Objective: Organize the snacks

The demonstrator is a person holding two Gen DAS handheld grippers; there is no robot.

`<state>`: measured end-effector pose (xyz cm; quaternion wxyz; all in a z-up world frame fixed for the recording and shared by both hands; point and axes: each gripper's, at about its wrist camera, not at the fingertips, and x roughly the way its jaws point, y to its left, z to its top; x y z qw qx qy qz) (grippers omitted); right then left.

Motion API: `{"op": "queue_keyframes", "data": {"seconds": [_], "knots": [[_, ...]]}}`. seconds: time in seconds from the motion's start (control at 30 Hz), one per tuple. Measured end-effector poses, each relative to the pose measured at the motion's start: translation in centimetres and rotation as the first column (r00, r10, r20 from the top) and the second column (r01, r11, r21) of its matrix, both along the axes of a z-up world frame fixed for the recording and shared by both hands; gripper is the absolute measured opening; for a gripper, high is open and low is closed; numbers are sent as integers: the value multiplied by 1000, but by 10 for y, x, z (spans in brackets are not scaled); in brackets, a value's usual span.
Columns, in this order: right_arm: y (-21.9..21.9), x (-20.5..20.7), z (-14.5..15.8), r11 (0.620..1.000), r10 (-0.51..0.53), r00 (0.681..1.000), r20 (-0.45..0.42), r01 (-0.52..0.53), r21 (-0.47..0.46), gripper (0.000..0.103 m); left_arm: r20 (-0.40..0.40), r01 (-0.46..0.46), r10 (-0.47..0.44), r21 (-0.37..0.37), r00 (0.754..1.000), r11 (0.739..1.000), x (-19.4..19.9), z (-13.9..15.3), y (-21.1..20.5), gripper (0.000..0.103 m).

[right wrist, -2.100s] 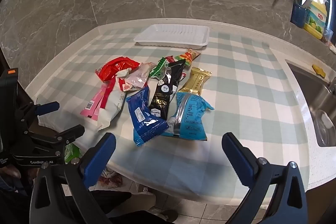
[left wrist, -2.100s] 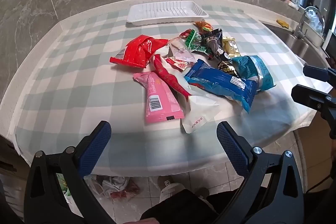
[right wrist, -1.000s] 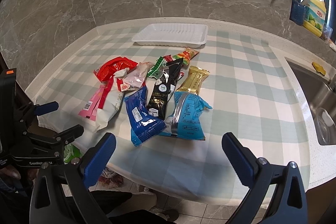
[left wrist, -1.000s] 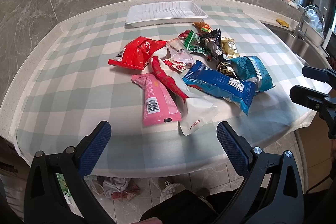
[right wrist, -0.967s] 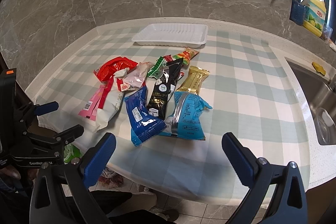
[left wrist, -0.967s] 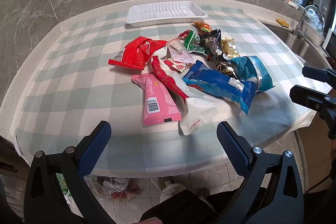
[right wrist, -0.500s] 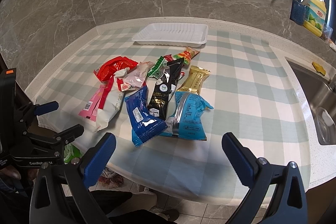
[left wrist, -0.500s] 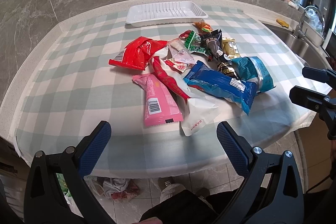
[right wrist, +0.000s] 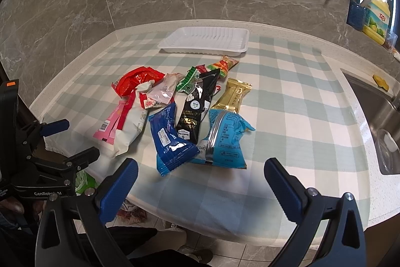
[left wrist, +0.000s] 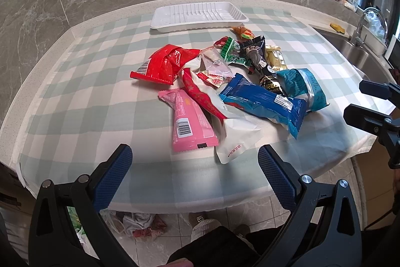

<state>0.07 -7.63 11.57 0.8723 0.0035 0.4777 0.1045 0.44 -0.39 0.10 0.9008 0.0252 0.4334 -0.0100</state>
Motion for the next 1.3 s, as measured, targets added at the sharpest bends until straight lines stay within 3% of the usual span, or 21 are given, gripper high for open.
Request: {"op": "queue_keyframes", "data": {"seconds": [1.3], "knots": [[4, 1, -7, 1000, -6, 1000, -12, 6, 5, 103, 1, 5, -5, 0, 1000, 1000, -2, 1, -1, 101]]}}
